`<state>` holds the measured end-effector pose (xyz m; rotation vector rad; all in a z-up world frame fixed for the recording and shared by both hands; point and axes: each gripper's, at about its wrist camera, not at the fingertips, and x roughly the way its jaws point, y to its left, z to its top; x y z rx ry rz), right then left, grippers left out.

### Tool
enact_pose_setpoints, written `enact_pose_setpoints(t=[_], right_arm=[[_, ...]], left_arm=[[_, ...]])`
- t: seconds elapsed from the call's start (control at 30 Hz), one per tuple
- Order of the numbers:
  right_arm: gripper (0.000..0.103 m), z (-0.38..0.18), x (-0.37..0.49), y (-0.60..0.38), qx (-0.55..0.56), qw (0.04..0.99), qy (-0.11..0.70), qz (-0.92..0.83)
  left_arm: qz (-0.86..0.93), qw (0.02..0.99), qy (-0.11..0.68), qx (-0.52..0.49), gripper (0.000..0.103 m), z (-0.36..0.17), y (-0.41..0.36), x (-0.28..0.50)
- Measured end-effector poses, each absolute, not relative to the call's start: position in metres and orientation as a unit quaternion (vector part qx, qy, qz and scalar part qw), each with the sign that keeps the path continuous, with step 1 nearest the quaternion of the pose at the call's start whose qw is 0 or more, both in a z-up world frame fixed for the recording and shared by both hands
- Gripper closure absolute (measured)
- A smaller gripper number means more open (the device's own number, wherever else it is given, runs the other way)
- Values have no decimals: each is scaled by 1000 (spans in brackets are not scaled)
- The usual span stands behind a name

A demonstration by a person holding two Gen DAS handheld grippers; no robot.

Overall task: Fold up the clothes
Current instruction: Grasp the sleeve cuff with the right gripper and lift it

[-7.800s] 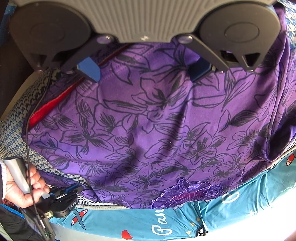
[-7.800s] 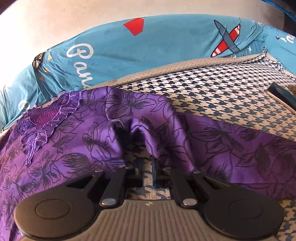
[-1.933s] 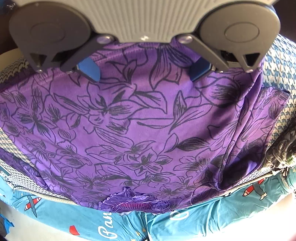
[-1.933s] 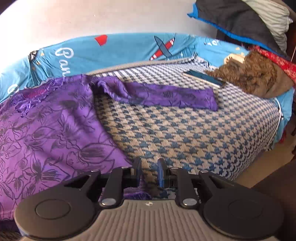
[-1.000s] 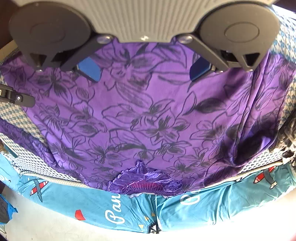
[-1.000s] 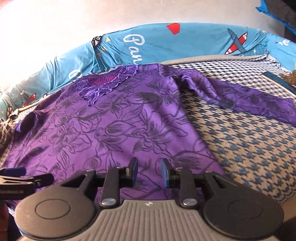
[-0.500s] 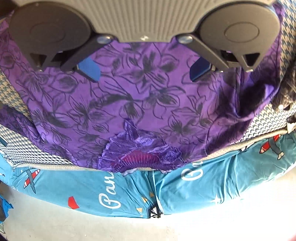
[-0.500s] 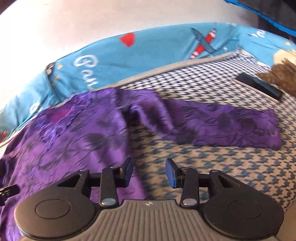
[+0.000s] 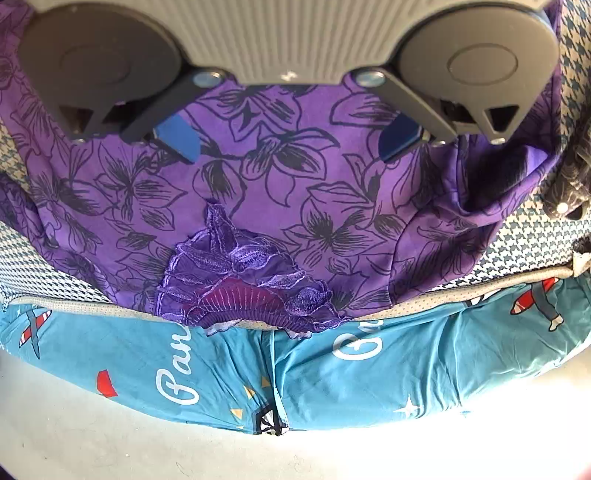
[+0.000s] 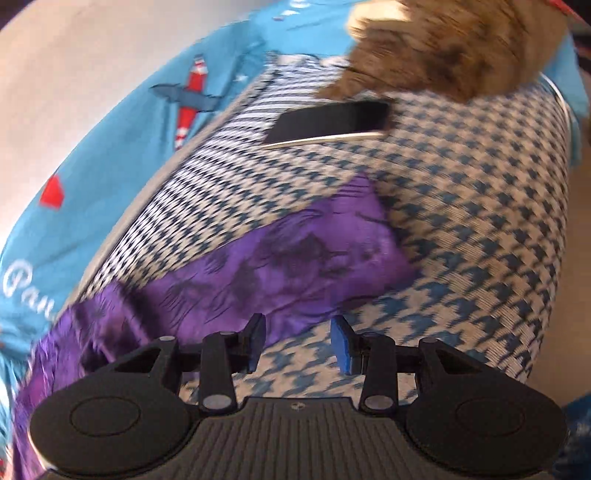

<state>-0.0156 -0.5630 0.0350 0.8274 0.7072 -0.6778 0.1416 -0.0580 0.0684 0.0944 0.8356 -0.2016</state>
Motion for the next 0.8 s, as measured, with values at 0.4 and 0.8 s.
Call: enact_pose_setpoints(t=[0.4, 0.8], right_arm=[[61, 26, -5, -584, 406, 800, 298, -326], [94, 25, 13, -583, 355, 824, 277, -345]], left_arm=[[-119, 912, 382, 90, 0, 70, -75, 129], [-127, 906, 391, 95, 0, 61, -81, 126]])
